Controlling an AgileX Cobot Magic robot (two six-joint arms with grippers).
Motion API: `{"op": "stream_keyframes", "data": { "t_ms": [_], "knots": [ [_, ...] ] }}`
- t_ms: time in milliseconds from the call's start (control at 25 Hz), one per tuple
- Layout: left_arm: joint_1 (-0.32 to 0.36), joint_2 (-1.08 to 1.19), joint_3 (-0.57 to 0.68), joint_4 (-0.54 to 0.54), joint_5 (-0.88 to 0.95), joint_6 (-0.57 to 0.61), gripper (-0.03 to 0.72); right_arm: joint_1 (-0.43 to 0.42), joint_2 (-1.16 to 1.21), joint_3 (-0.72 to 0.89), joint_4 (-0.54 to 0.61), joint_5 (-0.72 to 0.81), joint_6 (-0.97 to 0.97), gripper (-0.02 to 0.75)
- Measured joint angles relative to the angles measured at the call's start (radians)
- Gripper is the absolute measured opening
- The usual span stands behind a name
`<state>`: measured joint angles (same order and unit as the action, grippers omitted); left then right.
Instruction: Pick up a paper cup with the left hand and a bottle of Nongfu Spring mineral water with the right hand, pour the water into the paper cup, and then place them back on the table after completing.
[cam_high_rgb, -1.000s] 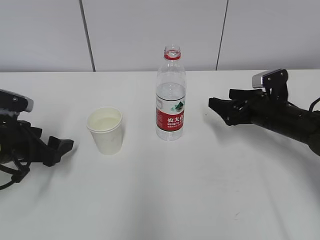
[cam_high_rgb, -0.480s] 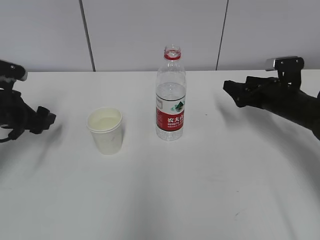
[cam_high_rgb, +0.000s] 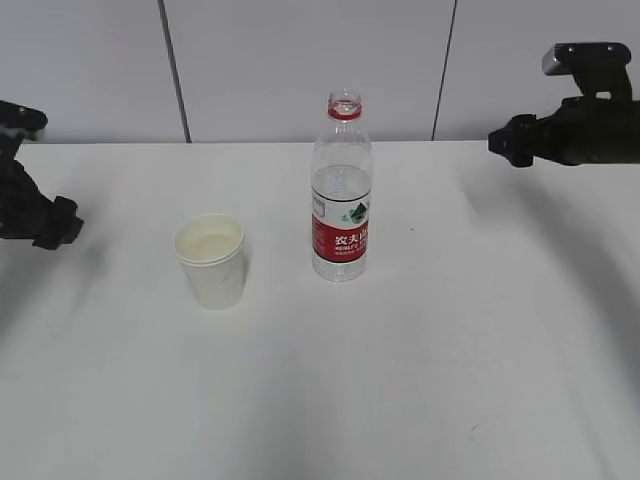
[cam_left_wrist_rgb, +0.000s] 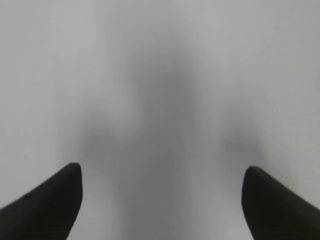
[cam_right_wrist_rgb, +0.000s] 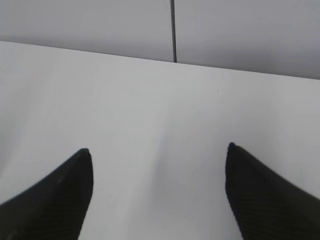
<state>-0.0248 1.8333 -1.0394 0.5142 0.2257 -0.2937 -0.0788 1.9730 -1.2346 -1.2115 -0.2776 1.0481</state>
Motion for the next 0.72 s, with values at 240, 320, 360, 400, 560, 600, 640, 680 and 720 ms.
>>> {"op": "stream_keyframes", "data": {
  "t_ms": [240, 320, 360, 400, 560, 600, 640, 680, 720],
  "knots": [
    [-0.031, 0.000, -0.156, -0.077, 0.392, 0.022, 0.587, -0.002, -0.015, -0.113, -0.572, -0.098, 0.720, 0.606],
    [-0.031, 0.000, -0.190, -0.151, 0.475, 0.079, 0.587, -0.002, -0.016, -0.139, -0.610, -0.153, 0.802, 0.603],
    [-0.031, 0.000, -0.200, -0.185, 0.511, 0.119, 0.587, -0.002, -0.018, -0.150, -0.620, -0.167, 0.820, 0.601],
    [-0.031, 0.000, -0.209, -0.228, 0.537, 0.161, 0.587, -0.002, -0.018, -0.156, -0.627, -0.176, 0.833, 0.598],
    [-0.033, 0.000, -0.219, -0.334, 0.583, 0.261, 0.587, -0.004, -0.018, -0.168, -0.638, -0.172, 0.836, 0.594],
    [-0.032, 0.000, -0.219, -0.340, 0.592, 0.270, 0.587, -0.006, -0.018, -0.168, -0.639, -0.157, 0.820, 0.594],
    [-0.032, 0.000, -0.219, -0.343, 0.599, 0.272, 0.586, -0.008, -0.018, -0.168, -0.639, -0.141, 0.804, 0.594],
    [-0.032, 0.000, -0.219, -0.344, 0.604, 0.277, 0.585, -0.010, -0.018, -0.168, -0.639, -0.108, 0.779, 0.594],
    [-0.032, 0.000, -0.219, -0.344, 0.609, 0.282, 0.585, -0.010, -0.018, -0.168, -0.639, -0.058, 0.746, 0.594]
  ]
}}
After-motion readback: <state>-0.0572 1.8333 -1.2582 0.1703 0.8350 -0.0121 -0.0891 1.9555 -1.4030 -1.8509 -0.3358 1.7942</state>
